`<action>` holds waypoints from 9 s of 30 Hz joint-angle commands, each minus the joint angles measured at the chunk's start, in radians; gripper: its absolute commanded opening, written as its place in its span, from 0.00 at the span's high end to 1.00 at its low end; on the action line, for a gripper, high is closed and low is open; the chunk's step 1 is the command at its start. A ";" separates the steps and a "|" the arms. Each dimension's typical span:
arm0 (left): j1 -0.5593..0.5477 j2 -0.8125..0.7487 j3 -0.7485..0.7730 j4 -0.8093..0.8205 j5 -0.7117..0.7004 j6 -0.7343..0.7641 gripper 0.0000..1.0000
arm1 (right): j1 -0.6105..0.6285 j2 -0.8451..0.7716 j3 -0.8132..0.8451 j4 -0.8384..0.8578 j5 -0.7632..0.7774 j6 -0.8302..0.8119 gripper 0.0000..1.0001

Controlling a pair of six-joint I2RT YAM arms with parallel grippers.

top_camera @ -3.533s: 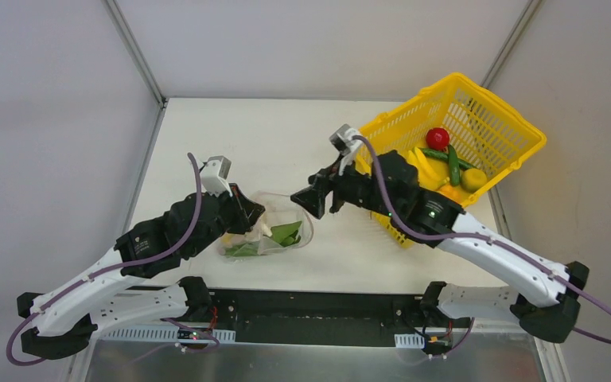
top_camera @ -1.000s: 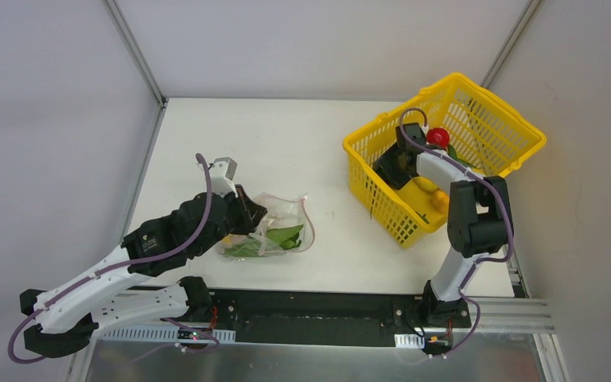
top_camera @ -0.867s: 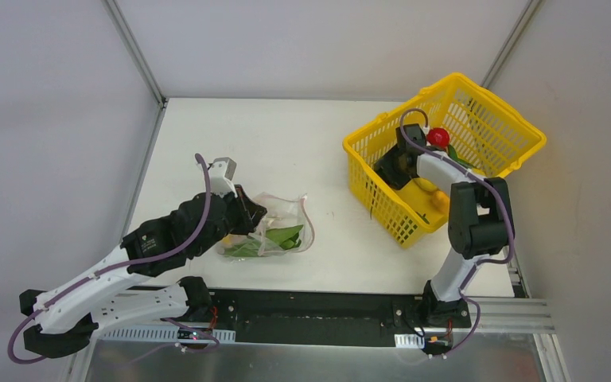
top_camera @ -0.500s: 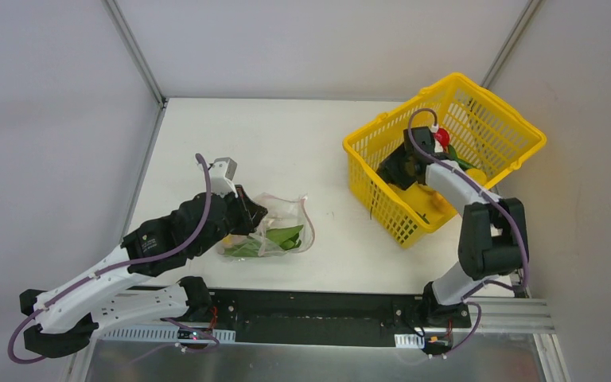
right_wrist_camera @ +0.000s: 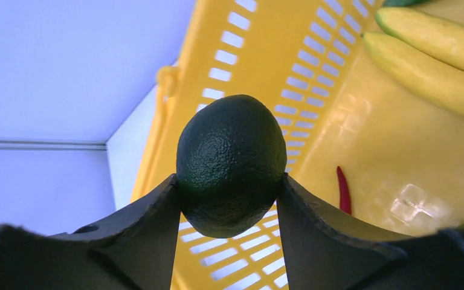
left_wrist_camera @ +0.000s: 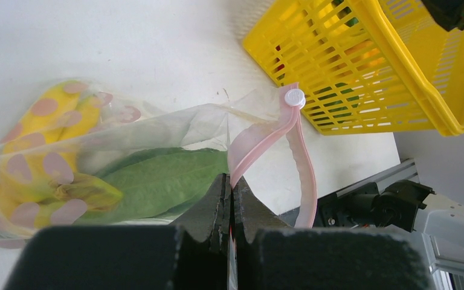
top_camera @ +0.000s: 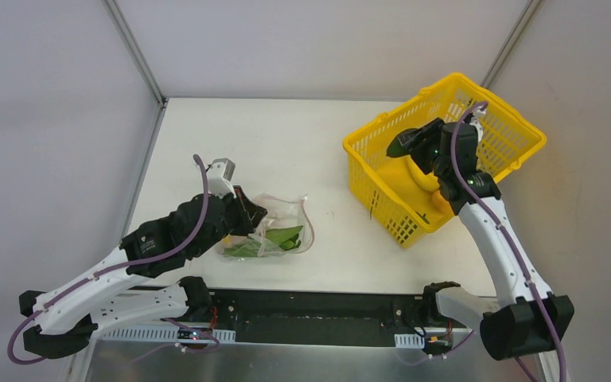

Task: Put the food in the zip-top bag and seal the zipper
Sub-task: Place the fake vegetable in the zipper food storage bag, then pick up the fake vegetable from the bin, then place the fake vegetable in the zipper food storage bag.

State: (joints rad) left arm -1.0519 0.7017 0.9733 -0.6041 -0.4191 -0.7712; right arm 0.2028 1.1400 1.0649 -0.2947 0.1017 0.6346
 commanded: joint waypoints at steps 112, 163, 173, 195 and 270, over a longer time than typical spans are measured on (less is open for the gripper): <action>0.012 -0.020 -0.019 0.037 -0.009 -0.009 1.00 | 0.107 0.564 0.107 -0.255 -0.114 -0.220 0.45; 0.012 -0.042 -0.037 0.024 -0.022 -0.017 1.00 | 0.164 0.324 -0.138 0.022 0.284 -0.008 1.00; 0.012 -0.030 -0.030 0.027 -0.010 -0.016 1.00 | 0.164 0.285 -0.096 -0.001 0.533 -0.044 1.00; 0.012 0.000 -0.019 0.042 0.000 -0.012 1.00 | 0.097 -0.075 0.056 -0.102 0.360 -0.143 0.99; 0.012 -0.057 -0.036 0.043 -0.020 -0.020 1.00 | 0.927 -0.073 -0.168 0.653 -0.253 -0.696 0.35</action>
State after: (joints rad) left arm -1.0519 0.6456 0.9318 -0.5812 -0.4137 -0.7753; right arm 1.1244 1.1740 0.8494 0.3382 -0.1902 -0.0837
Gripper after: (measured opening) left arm 0.009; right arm 0.601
